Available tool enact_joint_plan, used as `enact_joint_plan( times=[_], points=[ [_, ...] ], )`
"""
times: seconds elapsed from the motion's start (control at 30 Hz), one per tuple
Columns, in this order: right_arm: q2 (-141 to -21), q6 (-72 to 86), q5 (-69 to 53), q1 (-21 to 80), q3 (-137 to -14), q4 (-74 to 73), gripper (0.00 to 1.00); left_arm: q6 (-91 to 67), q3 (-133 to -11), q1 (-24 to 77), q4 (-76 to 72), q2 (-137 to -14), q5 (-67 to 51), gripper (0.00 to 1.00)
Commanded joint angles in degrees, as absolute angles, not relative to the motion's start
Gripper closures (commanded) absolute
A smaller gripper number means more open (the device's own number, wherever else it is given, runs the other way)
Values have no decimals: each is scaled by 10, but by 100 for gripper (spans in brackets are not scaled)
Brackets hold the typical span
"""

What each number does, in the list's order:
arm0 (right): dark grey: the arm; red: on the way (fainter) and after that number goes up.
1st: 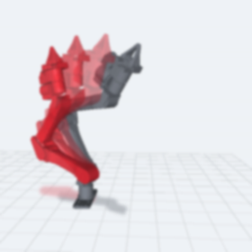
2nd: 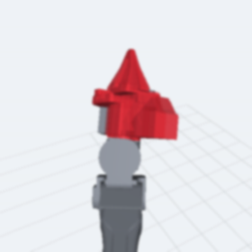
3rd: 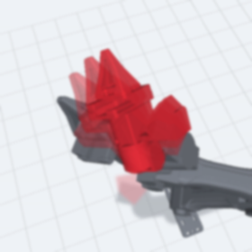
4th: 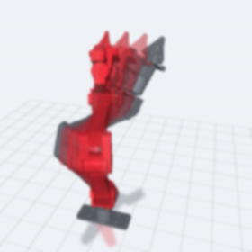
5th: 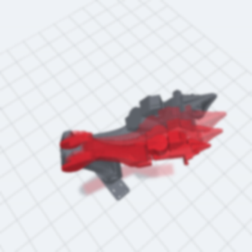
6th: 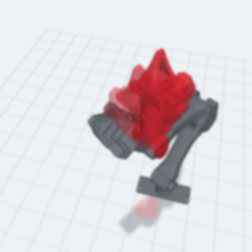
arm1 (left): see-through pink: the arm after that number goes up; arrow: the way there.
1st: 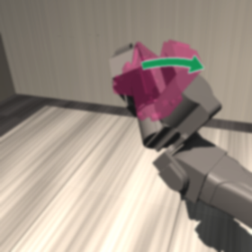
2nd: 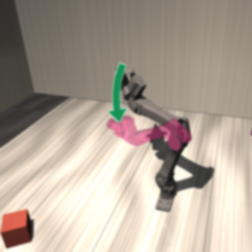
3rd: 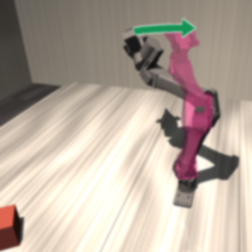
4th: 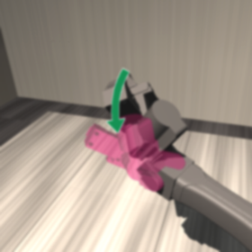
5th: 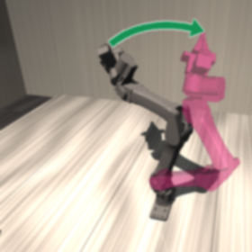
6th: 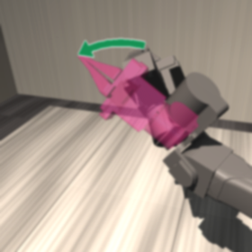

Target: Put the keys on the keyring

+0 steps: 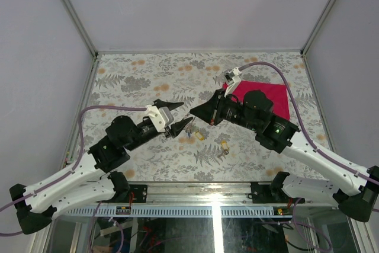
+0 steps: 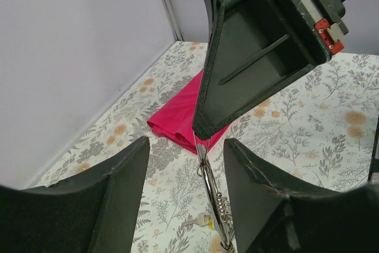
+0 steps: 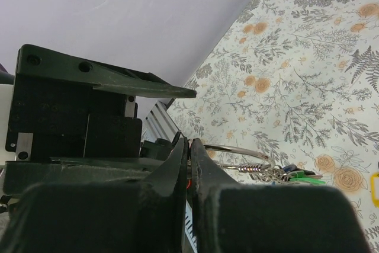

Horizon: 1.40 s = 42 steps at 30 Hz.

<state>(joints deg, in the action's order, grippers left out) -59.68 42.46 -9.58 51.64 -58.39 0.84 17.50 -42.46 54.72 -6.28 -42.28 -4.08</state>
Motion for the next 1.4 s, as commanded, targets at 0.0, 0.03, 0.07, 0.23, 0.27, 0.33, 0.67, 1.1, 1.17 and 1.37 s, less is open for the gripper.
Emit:
enact_joint_plan(
  times=[0.0,0.03,0.07,0.23,0.27,0.33,0.67,1.1,1.17,1.37],
  points=[
    [-572,431,-101,520,-593,70,100,194,-457,550,-67,-437,-47,49],
    [-571,432,-101,521,-593,70,100,196,-460,549,-61,-440,-45,52],
    [-570,432,-101,521,-593,69,100,198,-462,549,-60,-442,-45,54],
    [-567,432,-99,521,-593,68,100,208,-469,550,-52,-447,-49,67],
    [-566,432,-98,521,-592,68,100,210,-469,550,-51,-448,-49,67],
    [-564,433,-95,521,-593,66,100,211,-470,550,-48,-449,-51,70],
    [-561,432,-91,521,-594,63,100,221,-479,551,-23,-457,-59,79],
    [-558,431,-87,520,-591,60,100,220,-487,550,-12,-461,-46,100],
    [-559,428,-85,521,-591,58,100,209,-490,551,-11,-461,-29,100],
    [-552,424,-81,521,-582,57,97,166,-503,550,-5,-466,-7,100]
  ],
)
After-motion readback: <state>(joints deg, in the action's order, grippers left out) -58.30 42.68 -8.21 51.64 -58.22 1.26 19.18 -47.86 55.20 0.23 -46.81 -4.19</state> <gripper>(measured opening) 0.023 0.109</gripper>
